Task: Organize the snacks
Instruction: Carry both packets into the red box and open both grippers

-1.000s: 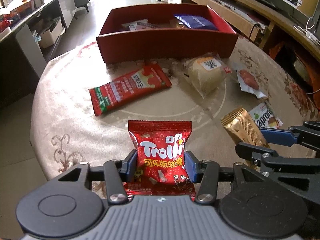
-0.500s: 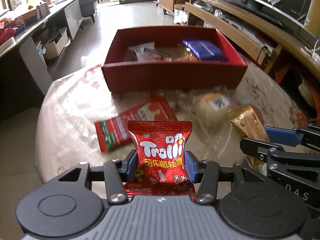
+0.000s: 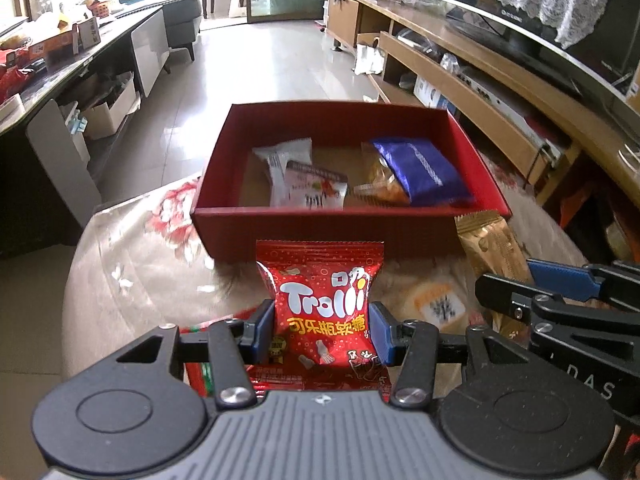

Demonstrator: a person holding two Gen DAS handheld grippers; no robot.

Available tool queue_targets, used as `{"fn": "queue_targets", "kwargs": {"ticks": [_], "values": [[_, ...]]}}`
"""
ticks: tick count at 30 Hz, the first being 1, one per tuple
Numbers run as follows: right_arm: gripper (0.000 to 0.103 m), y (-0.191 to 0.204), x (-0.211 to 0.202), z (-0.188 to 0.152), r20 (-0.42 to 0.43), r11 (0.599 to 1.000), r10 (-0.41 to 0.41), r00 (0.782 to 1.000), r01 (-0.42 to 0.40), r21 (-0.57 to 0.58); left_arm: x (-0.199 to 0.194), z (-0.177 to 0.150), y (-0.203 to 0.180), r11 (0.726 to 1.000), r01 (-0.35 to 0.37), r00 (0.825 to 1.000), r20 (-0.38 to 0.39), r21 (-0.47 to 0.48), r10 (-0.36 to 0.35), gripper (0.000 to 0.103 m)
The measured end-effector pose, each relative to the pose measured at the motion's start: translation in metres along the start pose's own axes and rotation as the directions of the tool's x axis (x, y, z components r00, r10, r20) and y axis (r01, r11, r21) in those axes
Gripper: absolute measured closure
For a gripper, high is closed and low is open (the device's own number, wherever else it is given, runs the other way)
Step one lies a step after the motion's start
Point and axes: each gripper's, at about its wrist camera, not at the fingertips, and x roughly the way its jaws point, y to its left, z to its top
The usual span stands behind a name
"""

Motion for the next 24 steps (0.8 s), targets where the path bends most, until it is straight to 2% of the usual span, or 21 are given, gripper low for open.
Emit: {"fn": "queue_targets", "kwargs": {"ticks": [15, 24], "values": [[0.058, -0.012, 0.043, 0.048, 0.016, 1.0, -0.017, 1.0, 0.017, 0.006, 0.042, 0.063, 0.004, 0.998, -0.037, 0.999, 0.026, -0.051, 0.038, 0.053], [0.058, -0.025, 0.071, 0.066, 0.007, 0.999, -0.034, 0.999, 0.034, 0.021, 0.072, 0.087, 0.006, 0.995, -0.063, 0.998, 0.023, -0.077, 0.065, 0.053]]}}
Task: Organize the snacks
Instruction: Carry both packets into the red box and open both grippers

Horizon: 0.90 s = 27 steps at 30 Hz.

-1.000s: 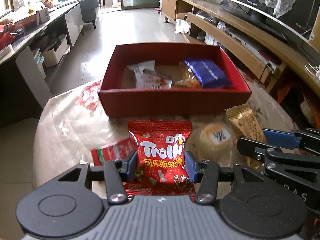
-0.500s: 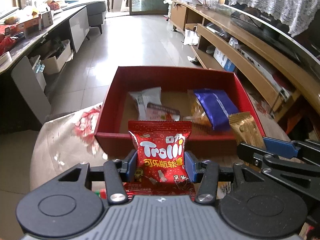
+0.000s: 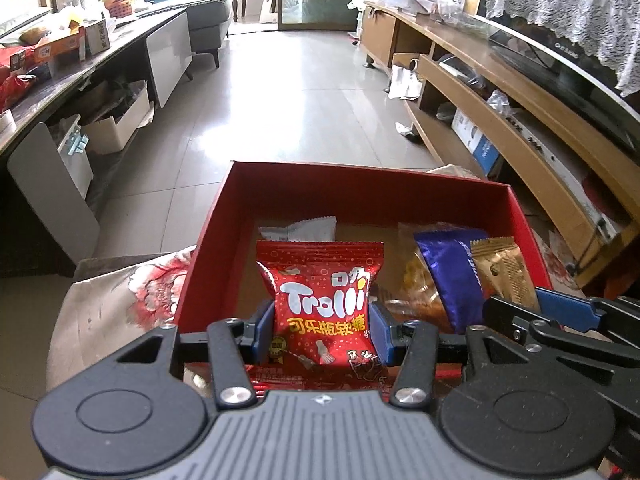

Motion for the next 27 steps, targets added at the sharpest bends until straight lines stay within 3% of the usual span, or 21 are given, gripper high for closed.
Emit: {"fn": "queue_targets", "kwargs": {"ticks": [13, 27], "values": [[0.057, -0.001, 0.037, 0.01, -0.032, 1.0, 0.01, 0.999, -0.01, -0.011, 0.031, 0.013, 0.001, 0.999, -0.041, 0.999, -0.002, -0.02, 0.041, 0.056], [0.038, -0.001, 0.036, 0.014, -0.019, 1.0, 0.001, 1.0, -0.001, -0.012, 0.015, 0.009, 0.009, 0.999, -0.022, 1.0, -0.002, -0.037, 0.022, 0.054]]}}
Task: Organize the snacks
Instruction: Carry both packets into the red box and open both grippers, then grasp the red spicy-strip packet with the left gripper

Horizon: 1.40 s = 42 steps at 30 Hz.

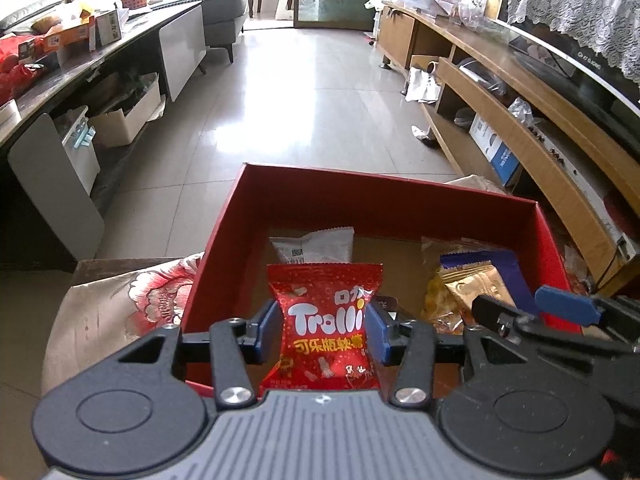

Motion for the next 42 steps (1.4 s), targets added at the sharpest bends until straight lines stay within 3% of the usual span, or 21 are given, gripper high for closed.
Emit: {"fn": "queue_targets", "kwargs": {"ticks": [9, 23, 32, 42], "values": [[0.036, -0.007, -0.01, 0.005, 0.027, 1.0, -0.002, 1.0, 0.001, 0.025, -0.014, -0.004, 0.01, 1.0, 0.03, 1.0, -0.002, -0.008, -0.03, 0.051], [0.033, 0.006, -0.038, -0.019, -0.003, 1.0, -0.006, 1.0, 0.006, -0.007, -0.039, -0.047, 0.026, 0.997, 0.056, 0.996, -0.066, 0.053, -0.053, 0.05], [0.033, 0.019, -0.053, -0.042, -0.04, 0.999, 0.02, 0.999, -0.021, -0.037, -0.011, -0.081, 0.043, 0.988, 0.116, 0.975, -0.2, 0.1, -0.095, 0.046], [0.032, 0.028, -0.052, -0.054, -0.083, 0.998, 0.049, 0.995, -0.053, -0.047, 0.008, -0.081, 0.043, 0.976, 0.189, 0.961, -0.223, 0.105, -0.162, 0.037]]}}
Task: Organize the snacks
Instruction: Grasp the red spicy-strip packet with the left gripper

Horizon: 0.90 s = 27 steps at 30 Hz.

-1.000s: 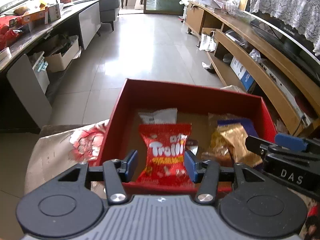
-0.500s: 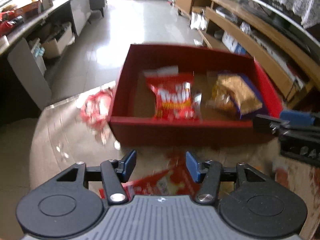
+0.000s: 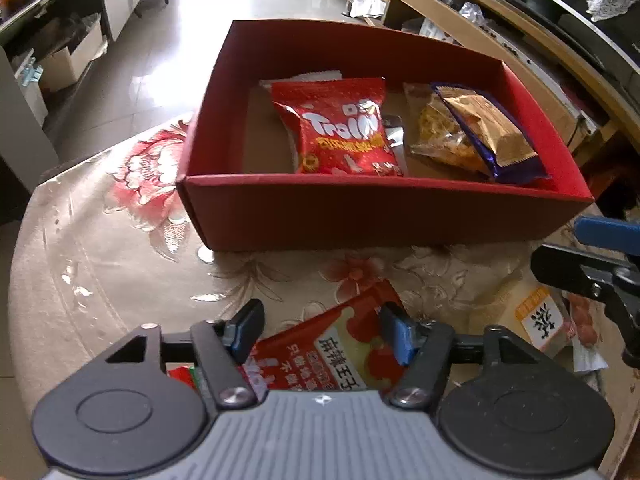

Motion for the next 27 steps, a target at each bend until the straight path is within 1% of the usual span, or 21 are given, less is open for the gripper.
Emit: {"fn": "queue_targets", "kwargs": {"ticks": [7, 13, 17, 20, 22, 24, 25, 27], "values": [[0.032, -0.001, -0.003, -0.002, -0.006, 1.0, 0.002, 1.0, -0.002, 0.001, -0.012, -0.023, -0.007, 1.0, 0.014, 0.999, -0.041, 0.013, -0.014, 0.034], [0.03, -0.003, -0.013, -0.01, -0.012, 0.999, 0.021, 1.0, -0.02, 0.027, -0.021, -0.051, -0.027, 0.998, 0.027, 0.998, -0.06, 0.048, -0.024, 0.029], [0.03, -0.003, -0.018, -0.017, -0.019, 0.999, 0.022, 1.0, -0.021, 0.041, -0.022, -0.059, -0.042, 0.998, -0.008, 0.999, -0.047, 0.066, 0.011, 0.028], [0.029, -0.005, -0.024, -0.022, -0.017, 0.998, 0.028, 0.999, -0.027, 0.056, -0.019, -0.056, -0.05, 0.995, -0.06, 0.998, -0.032, 0.078, 0.063, 0.028], [0.029, -0.005, -0.026, -0.024, -0.016, 0.998, 0.032, 0.999, -0.031, 0.058, -0.015, -0.053, -0.051, 0.993, -0.098, 0.995, -0.021, 0.069, 0.1, 0.029], [0.029, -0.006, -0.026, -0.025, -0.019, 0.998, 0.03, 0.999, -0.029, 0.058, -0.013, -0.052, -0.054, 0.989, -0.127, 0.992, -0.008, 0.076, 0.128, 0.032], [0.029, -0.007, -0.024, -0.025, -0.023, 0.998, 0.029, 0.999, -0.028, 0.058, -0.012, -0.051, -0.054, 0.989, -0.128, 0.992, -0.004, 0.079, 0.129, 0.034], [0.029, -0.009, -0.022, -0.025, -0.03, 0.998, 0.026, 0.999, -0.024, 0.06, -0.015, -0.052, -0.056, 0.988, -0.13, 0.991, 0.004, 0.086, 0.13, 0.046]]}}
